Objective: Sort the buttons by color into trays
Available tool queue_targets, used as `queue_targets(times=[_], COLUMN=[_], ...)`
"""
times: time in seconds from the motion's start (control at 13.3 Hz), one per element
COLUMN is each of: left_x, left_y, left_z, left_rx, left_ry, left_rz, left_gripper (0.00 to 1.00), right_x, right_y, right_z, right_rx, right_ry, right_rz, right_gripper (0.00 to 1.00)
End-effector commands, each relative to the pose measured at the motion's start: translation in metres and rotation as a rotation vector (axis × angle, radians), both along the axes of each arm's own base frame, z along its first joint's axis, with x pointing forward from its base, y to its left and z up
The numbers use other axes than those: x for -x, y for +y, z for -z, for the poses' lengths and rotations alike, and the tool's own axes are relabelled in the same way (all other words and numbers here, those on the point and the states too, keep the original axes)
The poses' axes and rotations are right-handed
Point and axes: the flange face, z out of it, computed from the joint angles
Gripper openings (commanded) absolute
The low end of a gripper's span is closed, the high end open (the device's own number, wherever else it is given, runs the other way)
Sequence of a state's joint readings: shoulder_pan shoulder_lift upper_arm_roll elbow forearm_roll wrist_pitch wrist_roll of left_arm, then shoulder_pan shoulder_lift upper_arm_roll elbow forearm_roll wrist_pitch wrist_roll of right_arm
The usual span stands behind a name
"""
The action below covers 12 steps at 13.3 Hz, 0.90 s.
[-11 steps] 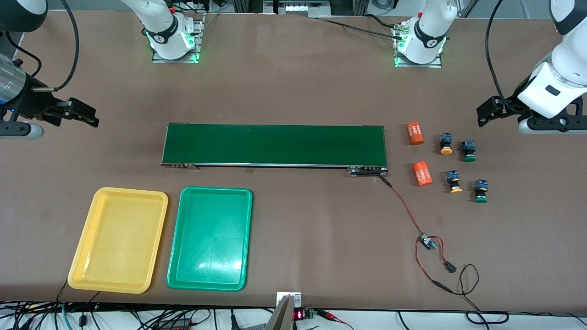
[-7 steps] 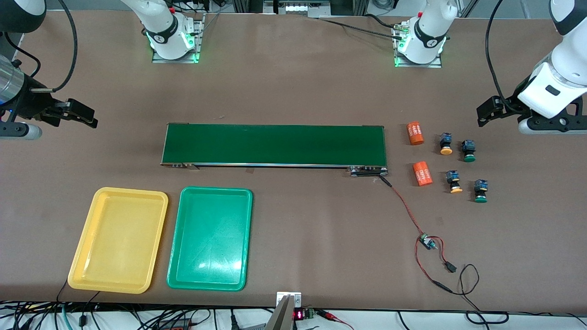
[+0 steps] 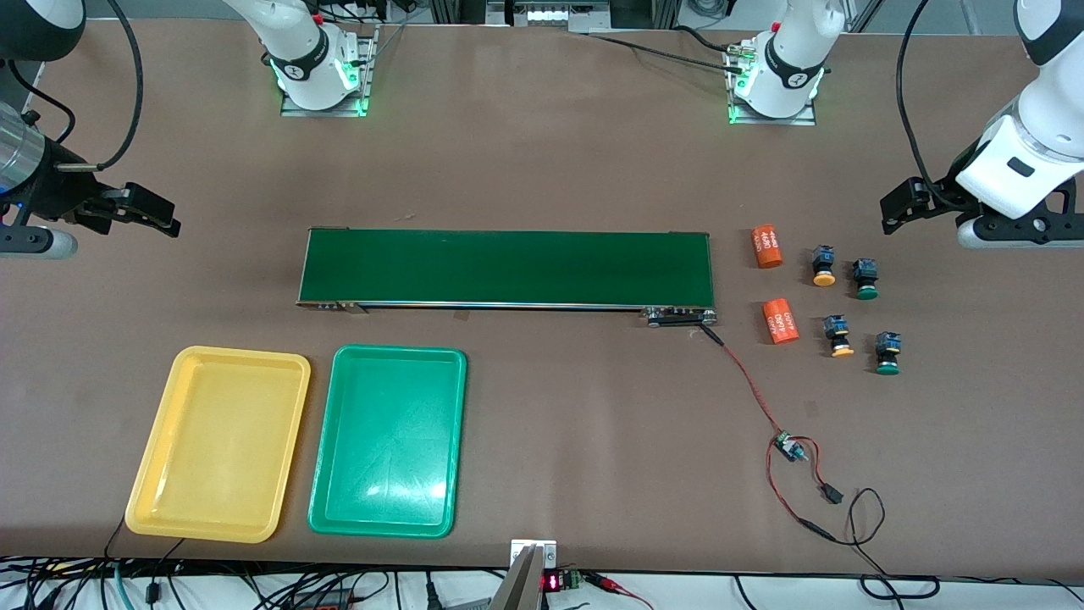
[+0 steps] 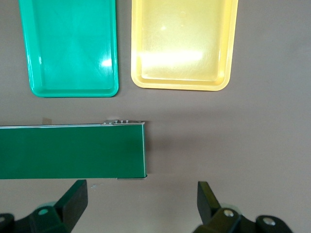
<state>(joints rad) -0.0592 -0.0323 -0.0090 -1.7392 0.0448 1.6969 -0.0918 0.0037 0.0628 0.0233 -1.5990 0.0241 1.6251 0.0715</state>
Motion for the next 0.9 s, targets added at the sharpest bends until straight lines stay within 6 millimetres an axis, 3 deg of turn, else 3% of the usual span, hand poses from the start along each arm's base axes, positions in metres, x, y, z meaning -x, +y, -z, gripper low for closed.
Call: queue_targets(times=[0.0, 0.53, 0.75, 0.83], left_x=[0.003, -0.003, -0.022, -0.035], left_y=[-0.001, -0.006, -0.012, -0.011], left_z=[-0.009, 0.011, 0.018, 0.033], left_rx=[-0.013, 0.005, 0.07, 0.065], left_ry=[-0.001, 0.057, 0.079, 0.114], left_rz=[0.01, 0.011, -0.015, -0.018], left_gripper=[1.0, 1.0, 1.0, 1.0], right_x=[0.001, 0.001, 0.001, 0.001], right_y=[0.0, 0.0, 0.0, 0.0], right_z=[0.001, 0.001, 0.001, 0.001], right_rx=[-0.001, -0.002, -0.002, -0.002], right_ry=[-0.006, -0.007, -0.007, -0.007], right_rz=[0.013, 0.013, 0.013, 0.013], right_gripper=[1.0, 1.0, 1.0, 1.0])
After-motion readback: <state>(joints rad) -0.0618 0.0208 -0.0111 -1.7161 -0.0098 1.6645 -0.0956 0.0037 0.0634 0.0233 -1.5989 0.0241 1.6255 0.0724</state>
